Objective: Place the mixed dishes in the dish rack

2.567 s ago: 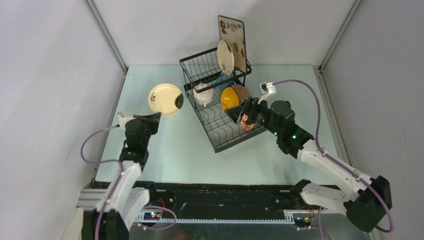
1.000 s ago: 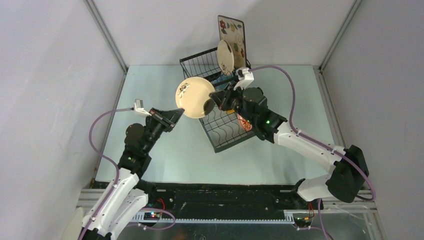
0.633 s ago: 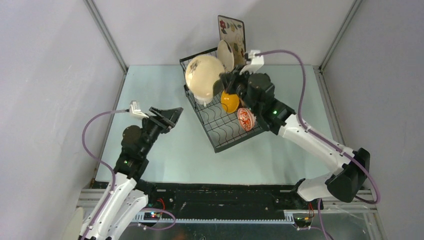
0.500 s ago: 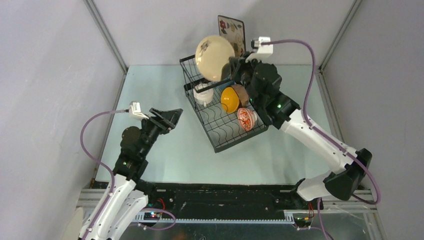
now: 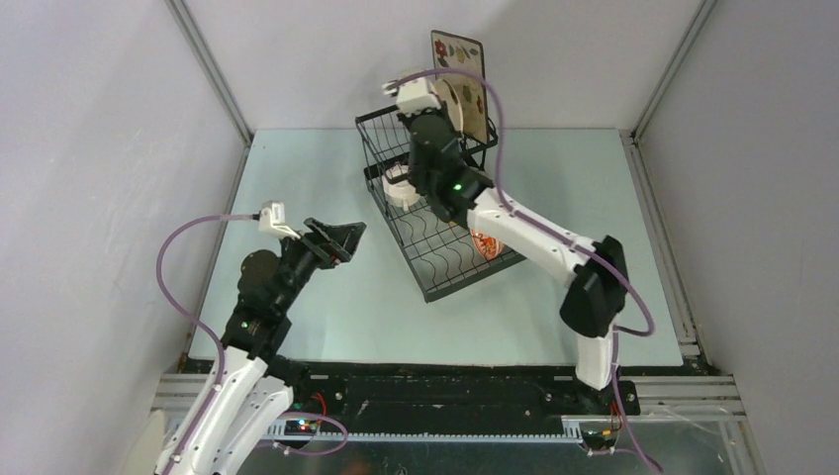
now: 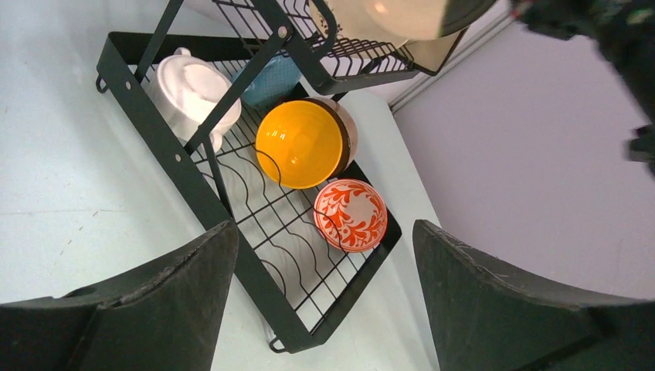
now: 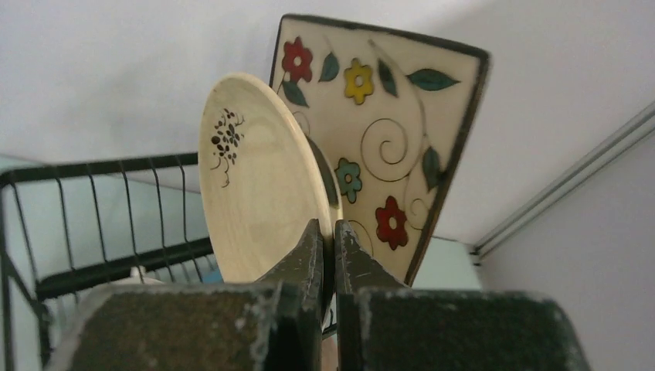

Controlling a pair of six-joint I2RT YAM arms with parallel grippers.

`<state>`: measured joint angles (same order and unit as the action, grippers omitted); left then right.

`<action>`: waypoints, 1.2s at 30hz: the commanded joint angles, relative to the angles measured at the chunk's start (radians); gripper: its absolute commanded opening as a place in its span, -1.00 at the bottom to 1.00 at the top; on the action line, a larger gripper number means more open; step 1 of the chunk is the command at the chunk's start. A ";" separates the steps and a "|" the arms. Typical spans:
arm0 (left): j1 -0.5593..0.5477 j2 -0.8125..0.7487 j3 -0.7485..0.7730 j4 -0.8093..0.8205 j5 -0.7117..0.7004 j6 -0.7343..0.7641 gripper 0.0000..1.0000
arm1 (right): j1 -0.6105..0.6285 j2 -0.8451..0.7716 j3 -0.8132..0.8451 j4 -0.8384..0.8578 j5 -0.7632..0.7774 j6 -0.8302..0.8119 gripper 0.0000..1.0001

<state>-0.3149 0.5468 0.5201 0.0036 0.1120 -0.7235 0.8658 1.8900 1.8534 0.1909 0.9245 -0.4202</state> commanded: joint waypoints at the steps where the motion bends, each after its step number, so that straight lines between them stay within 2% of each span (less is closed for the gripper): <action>1: -0.005 -0.025 0.003 0.014 -0.011 0.048 0.75 | 0.015 0.053 0.074 0.250 0.074 -0.304 -1.00; 6: -0.004 -0.012 0.010 0.007 -0.016 0.050 0.77 | 0.015 0.113 0.078 0.300 0.014 -0.370 -1.00; 13: -0.004 -0.013 0.006 0.005 -0.015 0.048 0.77 | 0.006 0.189 0.118 0.254 0.005 -0.379 -1.00; 23: -0.004 -0.011 0.003 0.003 -0.023 0.045 0.78 | -0.033 0.170 0.105 0.016 -0.073 -0.103 -1.00; 31: -0.005 -0.006 0.006 -0.017 -0.021 0.039 0.78 | -0.049 0.206 0.140 -0.082 -0.072 -0.031 -0.99; 36: -0.004 0.000 0.006 -0.029 -0.023 0.035 0.78 | -0.059 0.234 0.190 -0.138 -0.030 0.015 -0.88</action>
<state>-0.3149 0.5392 0.5201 -0.0227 0.0998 -0.6991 0.8146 2.0998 1.9724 0.0917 0.8639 -0.4690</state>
